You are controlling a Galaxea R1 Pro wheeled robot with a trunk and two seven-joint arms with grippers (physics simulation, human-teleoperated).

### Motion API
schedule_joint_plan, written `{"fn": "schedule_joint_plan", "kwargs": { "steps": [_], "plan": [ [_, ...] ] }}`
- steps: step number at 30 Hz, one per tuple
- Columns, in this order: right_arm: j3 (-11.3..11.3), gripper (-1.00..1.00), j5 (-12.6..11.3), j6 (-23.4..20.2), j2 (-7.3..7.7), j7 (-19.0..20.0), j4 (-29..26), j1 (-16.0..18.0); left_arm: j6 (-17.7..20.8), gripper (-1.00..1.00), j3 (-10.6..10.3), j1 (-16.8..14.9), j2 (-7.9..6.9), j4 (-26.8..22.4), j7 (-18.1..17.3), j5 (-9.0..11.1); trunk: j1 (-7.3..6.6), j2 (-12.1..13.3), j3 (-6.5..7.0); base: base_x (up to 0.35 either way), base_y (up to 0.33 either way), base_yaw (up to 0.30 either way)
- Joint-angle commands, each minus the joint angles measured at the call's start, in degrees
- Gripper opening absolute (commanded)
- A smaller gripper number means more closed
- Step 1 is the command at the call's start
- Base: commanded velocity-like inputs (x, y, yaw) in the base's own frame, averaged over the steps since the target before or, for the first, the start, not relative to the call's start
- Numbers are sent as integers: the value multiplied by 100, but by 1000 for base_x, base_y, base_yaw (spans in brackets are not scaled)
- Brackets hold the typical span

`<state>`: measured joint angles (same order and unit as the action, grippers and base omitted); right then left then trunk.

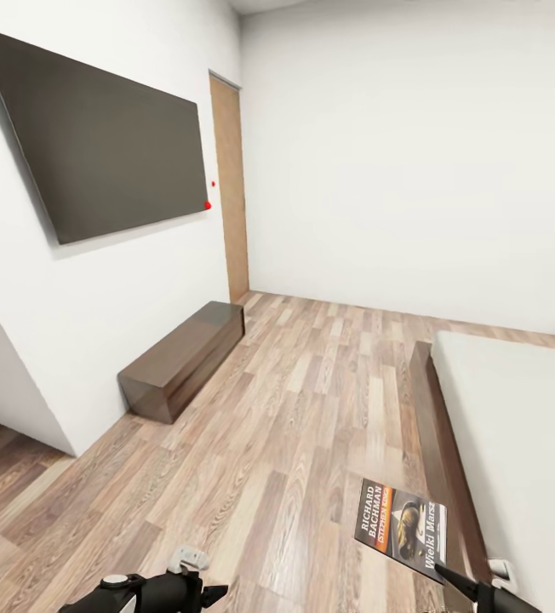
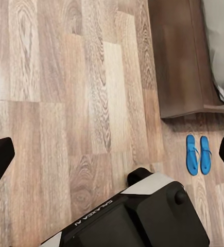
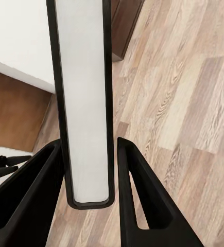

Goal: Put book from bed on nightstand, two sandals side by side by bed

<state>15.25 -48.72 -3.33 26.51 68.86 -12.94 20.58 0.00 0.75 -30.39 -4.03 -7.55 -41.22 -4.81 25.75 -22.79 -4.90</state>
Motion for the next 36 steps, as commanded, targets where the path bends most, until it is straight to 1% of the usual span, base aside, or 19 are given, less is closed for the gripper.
{"fn": "schedule_joint_plan", "kwargs": {
  "steps": [1,5,8,36],
  "plan": [
    [40,-100,-59,-35,4,14,2,7,0,100,13,-2,-1,-10,-18,-47,4,-13,-13,0,0,-200],
    [40,-100,-59,-36,4,14,2,7,0,100,13,-2,-1,-10,-18,-47,4,-13,-13,29,0,-199],
    [40,-100,-59,-29,4,31,-1,9,0,100,33,-2,-12,-10,-18,-35,4,-13,-13,219,0,-157],
    [40,-100,-59,-30,4,34,2,7,0,100,48,-2,-19,-9,-18,-29,4,-13,-13,327,0,-8]
  ]
}}
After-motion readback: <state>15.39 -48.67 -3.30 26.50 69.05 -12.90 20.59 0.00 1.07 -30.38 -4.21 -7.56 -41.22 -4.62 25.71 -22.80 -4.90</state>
